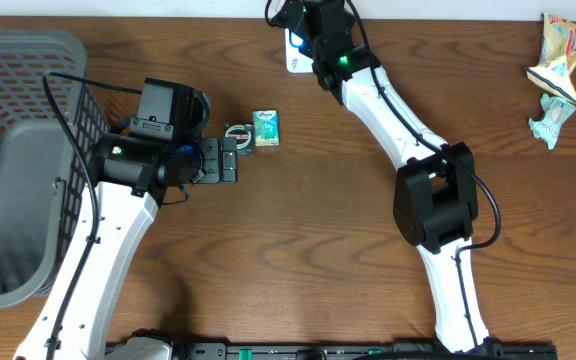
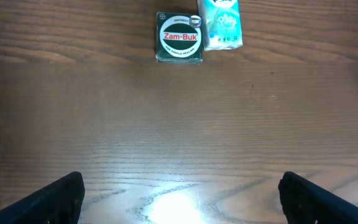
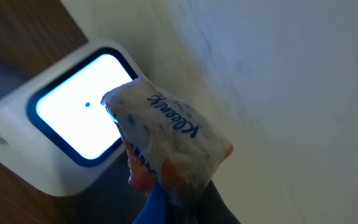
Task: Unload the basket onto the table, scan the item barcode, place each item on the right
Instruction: 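Hold the orange tissue pack under the white scanner, then carry the orange tissue pack to the far right corner and release it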
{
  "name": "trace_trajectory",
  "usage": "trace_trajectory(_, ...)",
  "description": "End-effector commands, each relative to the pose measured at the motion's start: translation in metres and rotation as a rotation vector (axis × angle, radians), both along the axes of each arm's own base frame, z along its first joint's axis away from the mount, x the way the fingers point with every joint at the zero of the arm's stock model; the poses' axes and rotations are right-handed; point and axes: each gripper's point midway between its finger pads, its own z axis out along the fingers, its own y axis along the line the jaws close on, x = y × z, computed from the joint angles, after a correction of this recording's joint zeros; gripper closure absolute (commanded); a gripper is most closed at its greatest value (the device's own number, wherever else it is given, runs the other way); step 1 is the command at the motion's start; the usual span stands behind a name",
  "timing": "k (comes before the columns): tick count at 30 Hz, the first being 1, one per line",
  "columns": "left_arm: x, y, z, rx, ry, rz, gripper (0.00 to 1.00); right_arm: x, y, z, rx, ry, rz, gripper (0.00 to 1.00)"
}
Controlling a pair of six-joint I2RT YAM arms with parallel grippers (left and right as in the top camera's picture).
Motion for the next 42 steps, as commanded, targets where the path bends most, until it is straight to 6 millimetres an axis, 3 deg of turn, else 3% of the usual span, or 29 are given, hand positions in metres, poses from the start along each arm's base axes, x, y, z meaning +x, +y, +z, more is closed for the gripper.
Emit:
trace_trajectory(1,0.002,0.001,0.006,0.003,-0.019,-0.002,0.02,0.008,-0.04,0.023,-0.048,-0.05,-0.112,0.99)
trace_trajectory(4,0.002,0.001,0.006,0.004,-0.02,-0.002,0.03,0.011,-0.085,0.045,-0.07,-0.079,-0.222,0.99)
trace_trajectory(8,0.002,0.001,0.006,0.003,-0.02,-0.002,0.02,0.006,-0.162,0.053,-0.049,-0.058,-0.423,0.99)
trace_trajectory(10,0.002,0.001,0.006,0.003,-0.019,-0.002,0.02,-0.003,-0.212,0.046,0.0,-0.029,-0.57,0.99)
trace_trajectory(11,0.002,0.001,0.006,0.003,-0.02,-0.002,0.02,-0.013,-0.248,0.037,0.025,-0.003,-0.68,0.99)
trace_trajectory(13,0.002,0.001,0.006,0.003,-0.019,-0.002,0.02,-0.03,-0.287,0.021,0.063,0.058,-0.795,0.99)
trace_trajectory(14,0.002,0.001,0.006,0.004,-0.02,-0.002,0.02,-0.046,-0.318,0.006,0.108,0.12,-0.881,0.99)
trace_trajectory(18,0.002,0.001,0.006,0.003,-0.019,-0.002,0.02,-0.075,-0.354,-0.026,0.199,0.299,-0.925,0.99)
trace_trajectory(22,0.002,0.001,0.006,0.003,-0.02,-0.002,0.02,-0.098,-0.391,-0.034,0.242,0.342,-1.031,0.98)
trace_trajectory(23,0.002,0.001,0.006,0.003,-0.019,-0.002,0.02,-0.103,-0.4,-0.035,0.261,0.34,-1.067,0.89)
trace_trajectory(24,0.002,0.001,0.006,0.003,-0.02,-0.002,0.02,-0.107,-0.408,-0.036,0.273,0.34,-1.092,0.73)
trace_trajectory(25,0.002,0.001,0.006,0.003,-0.019,-0.002,0.02,-0.11,-0.413,-0.037,0.284,0.338,-1.113,0.42)
trace_trajectory(26,0.002,0.001,0.006,0.003,-0.019,-0.002,0.02,-0.114,-0.419,-0.037,0.298,0.335,-1.138,0.22)
trace_trajectory(27,0.002,0.001,0.006,0.003,-0.019,-0.002,0.02,-0.117,-0.425,-0.038,0.322,0.328,-1.167,0.15)
trace_trajectory(30,0.002,0.001,0.006,0.003,-0.019,-0.002,0.02,-0.119,-0.421,-0.048,0.444,0.381,-1.147,0.1)
trace_trajectory(33,0.002,0.001,0.006,0.003,-0.019,-0.002,0.02,-0.109,-0.389,-0.058,0.611,0.473,-1.021,0.08)
trace_trajectory(37,0.002,0.001,0.006,0.003,-0.019,-0.002,0.02,-0.091,-0.319,-0.055,0.889,0.608,-0.76,0.16)
trace_trajectory(39,0.002,0.001,0.006,0.003,-0.019,-0.002,0.02,-0.083,-0.263,-0.039,1.073,0.698,-0.535,0.21)
trace_trajectory(42,0.002,0.001,0.006,0.003,-0.019,-0.002,0.02,-0.082,-0.213,-0.021,1.187,0.772,-0.348,0.22)
